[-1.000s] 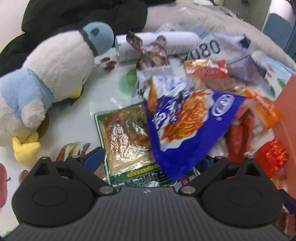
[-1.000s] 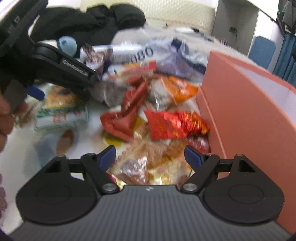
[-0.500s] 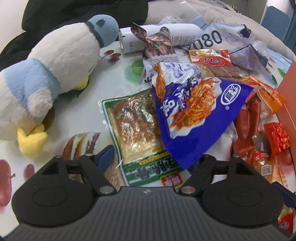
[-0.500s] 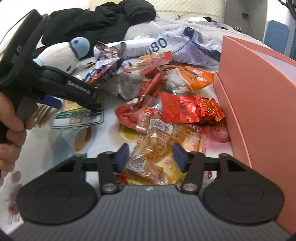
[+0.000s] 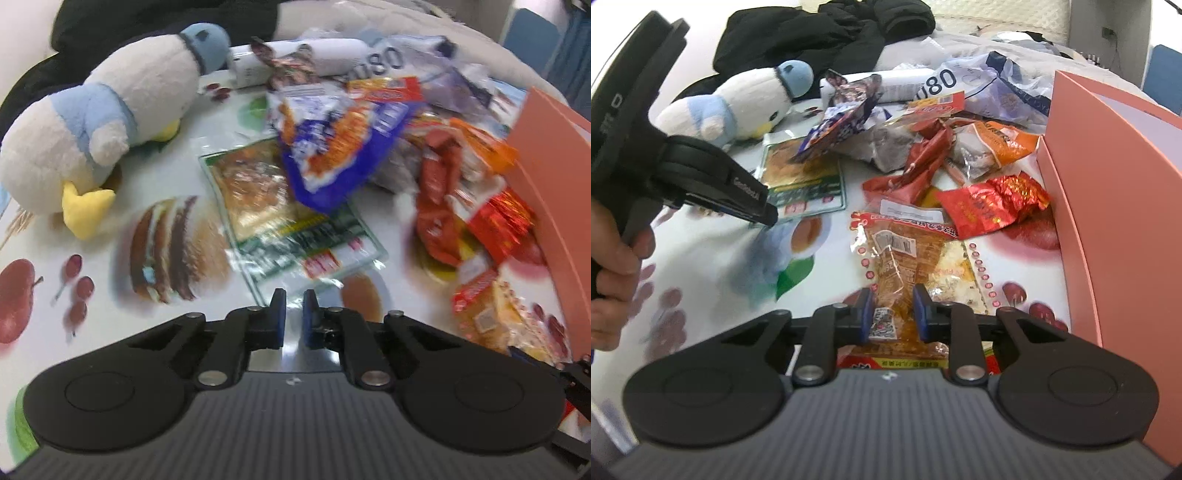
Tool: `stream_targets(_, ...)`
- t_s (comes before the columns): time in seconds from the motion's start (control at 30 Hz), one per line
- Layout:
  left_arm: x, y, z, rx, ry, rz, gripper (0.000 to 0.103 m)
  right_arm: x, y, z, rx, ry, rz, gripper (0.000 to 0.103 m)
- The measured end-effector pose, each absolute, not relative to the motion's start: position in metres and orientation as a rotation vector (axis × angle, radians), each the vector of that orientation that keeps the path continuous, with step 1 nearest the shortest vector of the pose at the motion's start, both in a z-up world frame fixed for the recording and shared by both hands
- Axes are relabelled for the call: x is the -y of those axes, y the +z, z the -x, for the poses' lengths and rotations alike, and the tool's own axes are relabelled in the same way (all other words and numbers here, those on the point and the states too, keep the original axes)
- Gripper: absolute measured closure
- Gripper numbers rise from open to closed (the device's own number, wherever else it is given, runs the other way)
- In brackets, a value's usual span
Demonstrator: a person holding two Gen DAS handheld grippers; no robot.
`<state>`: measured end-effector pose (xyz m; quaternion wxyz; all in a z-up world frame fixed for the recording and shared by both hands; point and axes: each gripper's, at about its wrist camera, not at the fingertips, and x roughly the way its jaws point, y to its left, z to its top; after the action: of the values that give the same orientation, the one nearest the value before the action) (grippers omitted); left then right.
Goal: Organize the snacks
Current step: 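Lift the blue bag with the left gripper while the right gripper holds the bread packet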
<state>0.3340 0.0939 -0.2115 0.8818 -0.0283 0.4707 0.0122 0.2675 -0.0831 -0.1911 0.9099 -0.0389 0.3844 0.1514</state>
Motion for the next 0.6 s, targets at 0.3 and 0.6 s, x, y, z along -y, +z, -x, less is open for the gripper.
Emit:
stream_targets(0.3,-0.065,-0.173,-0.332,-0.85,0.026,-0.073,0.041,0.089,-0.183,-0.247,-0.792,0.335,0.092,0.084)
stream_targets(0.6,-0.018,-0.168,-0.381,-0.749,0.033,-0.328,0.034,0.096,-0.181,-0.251,-0.803,0.345,0.064,0.085)
